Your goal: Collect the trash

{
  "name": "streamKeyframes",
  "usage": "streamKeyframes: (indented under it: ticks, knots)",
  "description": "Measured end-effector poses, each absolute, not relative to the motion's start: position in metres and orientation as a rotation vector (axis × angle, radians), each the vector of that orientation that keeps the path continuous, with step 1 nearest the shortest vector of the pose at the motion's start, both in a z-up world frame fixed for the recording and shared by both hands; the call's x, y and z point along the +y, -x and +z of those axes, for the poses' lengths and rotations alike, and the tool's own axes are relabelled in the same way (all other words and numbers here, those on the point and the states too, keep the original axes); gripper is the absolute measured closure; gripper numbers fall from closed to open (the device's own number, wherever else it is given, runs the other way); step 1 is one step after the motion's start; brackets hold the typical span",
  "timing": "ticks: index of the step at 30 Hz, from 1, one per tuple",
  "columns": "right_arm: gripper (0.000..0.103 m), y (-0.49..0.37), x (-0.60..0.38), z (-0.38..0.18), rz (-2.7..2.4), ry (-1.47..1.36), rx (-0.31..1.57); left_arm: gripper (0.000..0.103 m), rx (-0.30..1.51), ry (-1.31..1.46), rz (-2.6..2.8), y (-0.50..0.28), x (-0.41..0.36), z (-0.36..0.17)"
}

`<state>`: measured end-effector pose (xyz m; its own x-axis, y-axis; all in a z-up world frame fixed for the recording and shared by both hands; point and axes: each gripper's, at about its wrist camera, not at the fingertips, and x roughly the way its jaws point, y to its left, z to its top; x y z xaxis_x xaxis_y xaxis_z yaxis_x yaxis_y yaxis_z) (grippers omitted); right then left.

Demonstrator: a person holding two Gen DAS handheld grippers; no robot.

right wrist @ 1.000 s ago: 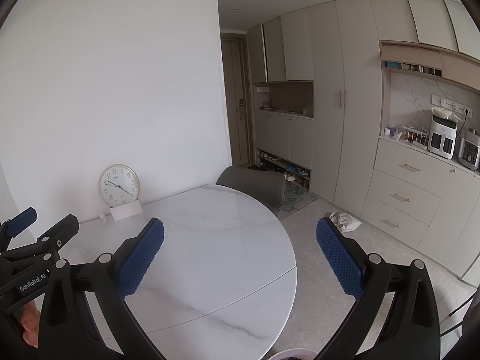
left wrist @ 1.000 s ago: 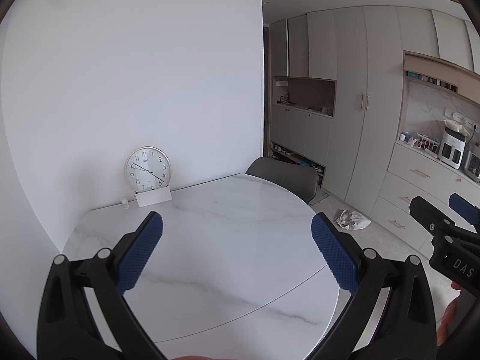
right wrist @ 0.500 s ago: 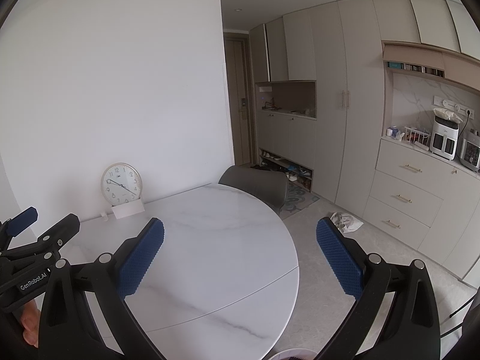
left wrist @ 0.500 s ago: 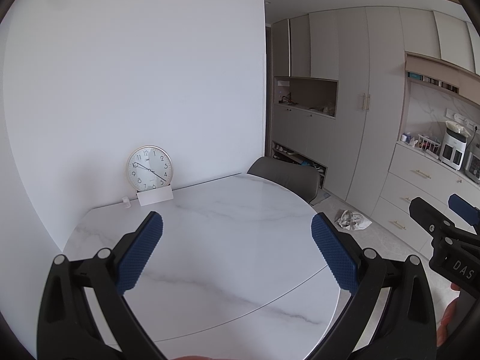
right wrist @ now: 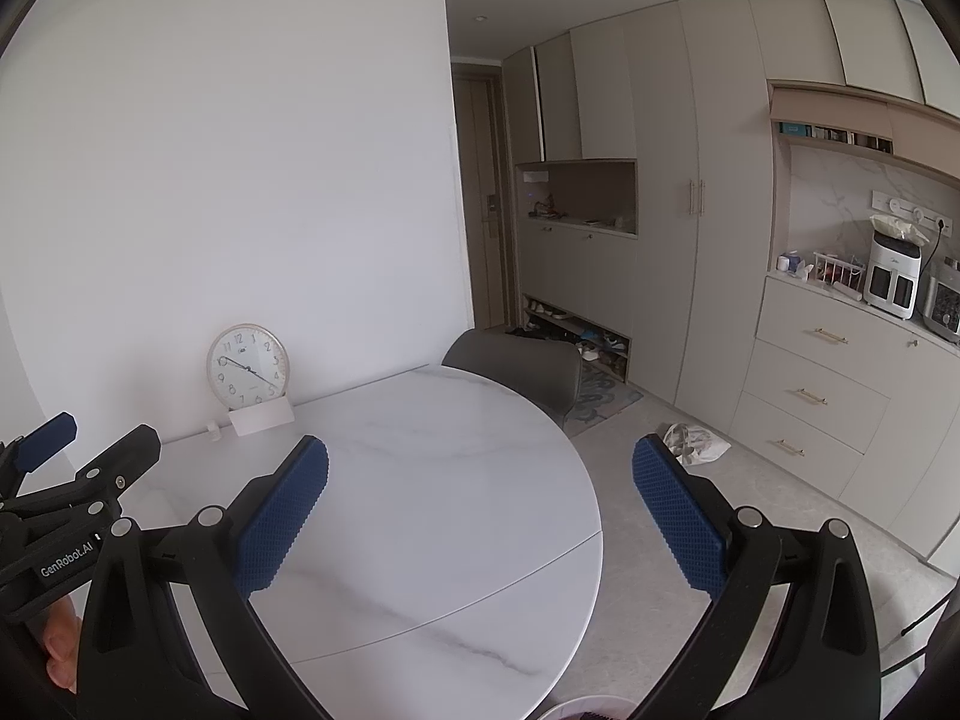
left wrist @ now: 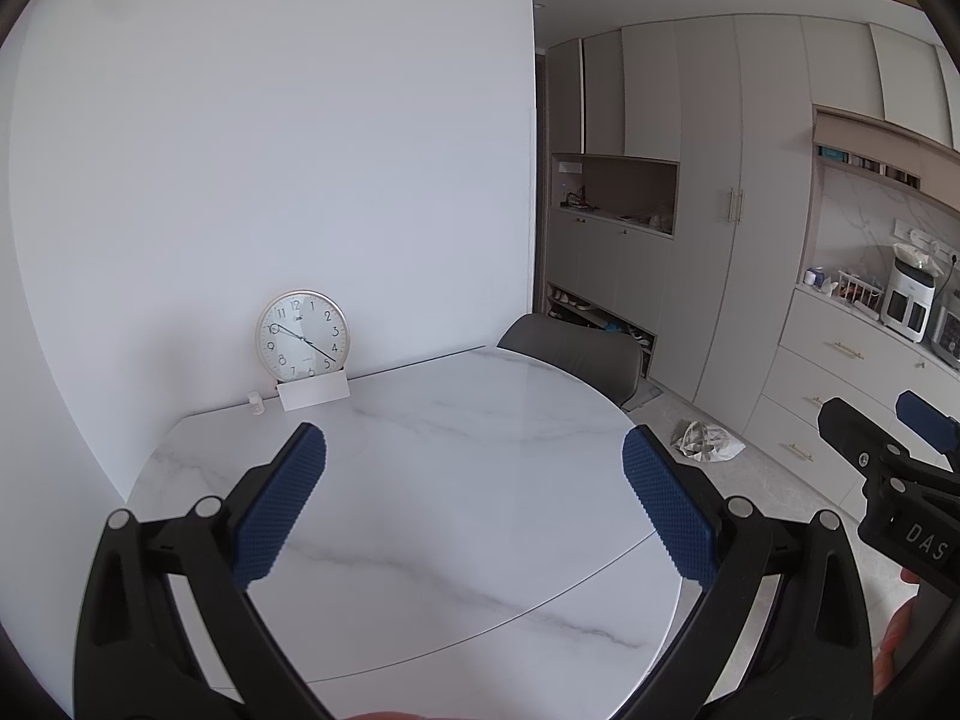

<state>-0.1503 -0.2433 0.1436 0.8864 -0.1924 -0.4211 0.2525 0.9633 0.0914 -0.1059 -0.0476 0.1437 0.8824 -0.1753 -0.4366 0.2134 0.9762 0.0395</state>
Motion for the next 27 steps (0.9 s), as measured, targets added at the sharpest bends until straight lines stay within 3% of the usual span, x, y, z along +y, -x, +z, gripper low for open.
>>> streamKeyframes:
  ticks: [27]
  knots:
    - [0.002,0.148,-0.233,0.142,-0.197,-0.133,0.431,0.008,0.457,-0.070,-0.161,0.111,-0.038,0.141]
